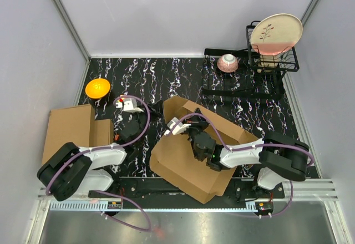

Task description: Fold the paper box

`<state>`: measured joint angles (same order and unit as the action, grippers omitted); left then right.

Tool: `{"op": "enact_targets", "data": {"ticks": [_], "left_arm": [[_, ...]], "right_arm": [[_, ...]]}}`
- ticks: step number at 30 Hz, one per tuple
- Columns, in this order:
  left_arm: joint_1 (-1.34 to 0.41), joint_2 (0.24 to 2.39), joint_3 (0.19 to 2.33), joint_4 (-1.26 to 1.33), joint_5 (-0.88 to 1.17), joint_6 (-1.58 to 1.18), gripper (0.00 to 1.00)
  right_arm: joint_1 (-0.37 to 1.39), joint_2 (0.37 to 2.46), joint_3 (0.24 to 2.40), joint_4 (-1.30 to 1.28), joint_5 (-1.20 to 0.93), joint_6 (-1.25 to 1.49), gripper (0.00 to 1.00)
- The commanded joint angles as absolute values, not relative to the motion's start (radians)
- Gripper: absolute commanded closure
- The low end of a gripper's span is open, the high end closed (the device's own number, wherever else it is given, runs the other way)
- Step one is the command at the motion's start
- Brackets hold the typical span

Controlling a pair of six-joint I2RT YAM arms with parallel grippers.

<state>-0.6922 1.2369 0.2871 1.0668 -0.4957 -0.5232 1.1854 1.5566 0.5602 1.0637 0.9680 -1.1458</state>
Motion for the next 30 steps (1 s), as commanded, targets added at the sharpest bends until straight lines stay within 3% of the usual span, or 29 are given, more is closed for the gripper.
{"op": "enact_targets", "data": {"ticks": [1, 13, 18, 25, 30], "left_arm": [[-0.672, 1.285, 0.302, 1.218, -0.402, -0.583, 0.32], [-0.672, 1.427, 0.290, 1.316, -0.344, -0.604, 0.33], [-0.672, 1.460, 0.293, 1.342, -0.347, -0.597, 0.56], [-0.673, 1.470, 0.296, 1.342, -0.279, -0.592, 0.69], [-0.684, 1.442, 0.258, 1.368, -0.272, -0.609, 0.93]], "right_arm": [[1.189, 1.580, 0.523, 1.081, 1.029, -1.104, 1.00], [1.197, 1.586, 0.525, 1.085, 1.026, -1.100, 1.00], [1.197, 1.586, 0.526, 1.078, 1.023, -1.091, 1.00], [1.197, 1.589, 0.529, 1.078, 1.020, -1.088, 1.00], [1.197, 1.586, 0.528, 1.075, 1.019, -1.086, 1.00]]}}
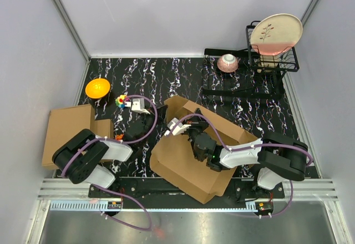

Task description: Fold the paper box

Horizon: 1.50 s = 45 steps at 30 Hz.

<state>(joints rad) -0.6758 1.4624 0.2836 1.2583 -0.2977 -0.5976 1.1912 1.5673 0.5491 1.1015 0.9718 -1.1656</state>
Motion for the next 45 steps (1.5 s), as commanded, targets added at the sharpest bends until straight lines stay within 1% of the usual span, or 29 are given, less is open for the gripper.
{"op": "enact_targets", "data": {"ticks": [1, 7, 13, 17, 21, 33, 36, 37, 41, 45], "left_arm": [[-0.692, 1.431, 0.243, 1.367, -0.275, -0.606, 1.00], [-0.752, 1.274, 0.204, 1.283, -0.301, -0.583, 1.00], [-0.805, 1.189, 0.204, 1.216, -0.308, -0.583, 1.00], [-0.859, 1.180, 0.218, 1.190, -0.310, -0.583, 1.00], [-0.914, 1.190, 0.193, 1.206, -0.357, -0.561, 1.00], [-0.951, 1.255, 0.092, 1.324, -0.437, -0.581, 1.00], [-0.972, 1.285, 0.084, 1.367, -0.440, -0.577, 1.00], [-0.983, 1.293, 0.086, 1.376, -0.442, -0.577, 1.00], [-1.011, 1.333, 0.072, 1.426, -0.452, -0.577, 1.00], [-1.034, 1.368, 0.061, 1.472, -0.474, -0.578, 1.00]], "right_arm": [[1.197, 1.586, 0.528, 1.074, 1.019, -1.085, 1.00], [1.197, 1.588, 0.529, 1.075, 1.019, -1.083, 1.00], [1.197, 1.591, 0.532, 1.074, 1.020, -1.080, 1.00], [1.198, 1.589, 0.531, 1.072, 1.026, -1.074, 1.00], [1.204, 1.591, 0.528, 1.092, 1.034, -1.094, 1.00], [1.259, 1.568, 0.535, 1.144, 1.072, -1.154, 1.00], [1.269, 1.581, 0.531, 1.176, 1.094, -1.163, 0.96], [1.275, 1.586, 0.529, 1.207, 1.104, -1.179, 0.92], [1.293, 1.614, 0.525, 1.308, 1.135, -1.242, 0.81], [1.315, 1.644, 0.523, 1.387, 1.155, -1.292, 0.73]]}}
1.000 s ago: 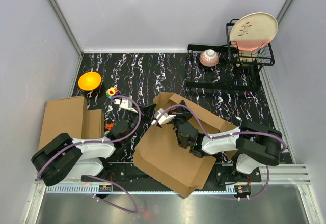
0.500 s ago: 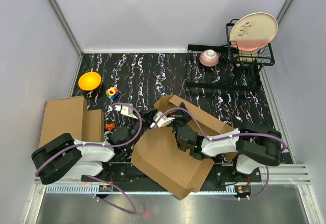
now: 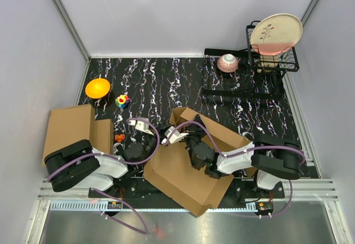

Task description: Fold the paper box

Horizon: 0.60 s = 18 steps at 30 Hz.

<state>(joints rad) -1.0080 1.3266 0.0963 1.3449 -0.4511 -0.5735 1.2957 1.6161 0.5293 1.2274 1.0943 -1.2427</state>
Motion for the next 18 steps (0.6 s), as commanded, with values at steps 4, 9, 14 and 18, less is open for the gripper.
{"op": "enact_targets", "data": {"ticks": [4, 9, 14, 18], "left_arm": [[-1.048, 1.370, 0.055, 1.486, -0.483, -0.575, 1.00], [-1.061, 1.358, 0.060, 1.482, -0.483, -0.569, 1.00], [-1.069, 1.353, 0.049, 1.497, -0.497, -0.574, 1.00], [-1.069, 1.315, 0.037, 1.494, -0.517, -0.560, 0.90]], "right_arm": [[1.331, 1.643, 0.525, 1.414, 1.170, -1.302, 0.67], [1.342, 1.605, 0.528, 1.385, 1.178, -1.296, 0.75], [1.350, 1.580, 0.523, 1.378, 1.190, -1.298, 0.84], [1.353, 1.557, 0.509, 1.348, 1.195, -1.281, 0.98]]}}
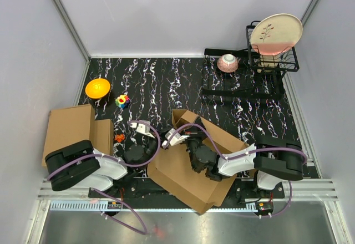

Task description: Fold the paper box

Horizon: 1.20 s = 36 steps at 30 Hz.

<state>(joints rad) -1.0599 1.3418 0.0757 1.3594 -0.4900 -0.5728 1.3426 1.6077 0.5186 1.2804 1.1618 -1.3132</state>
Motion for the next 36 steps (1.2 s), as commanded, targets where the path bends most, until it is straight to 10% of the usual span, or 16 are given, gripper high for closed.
{"op": "enact_targets", "data": {"ticks": [1, 13, 21, 36], "left_arm": [[-1.069, 1.304, 0.035, 1.487, -0.518, -0.557, 0.88], [-1.068, 1.006, 0.022, 1.201, -0.659, -0.468, 0.54], [-0.889, 1.055, 0.138, 0.904, -0.634, -0.561, 0.52], [-0.857, 1.509, 0.160, 1.529, -0.278, -0.509, 0.42]], "right_arm": [[1.353, 1.554, 0.508, 1.338, 1.198, -1.270, 0.99], [1.356, 1.574, 0.489, 1.336, 1.198, -1.264, 1.00], [1.358, 1.588, 0.495, 1.316, 1.197, -1.238, 1.00], [1.364, 1.568, 0.494, 1.266, 1.200, -1.216, 0.95]]}}
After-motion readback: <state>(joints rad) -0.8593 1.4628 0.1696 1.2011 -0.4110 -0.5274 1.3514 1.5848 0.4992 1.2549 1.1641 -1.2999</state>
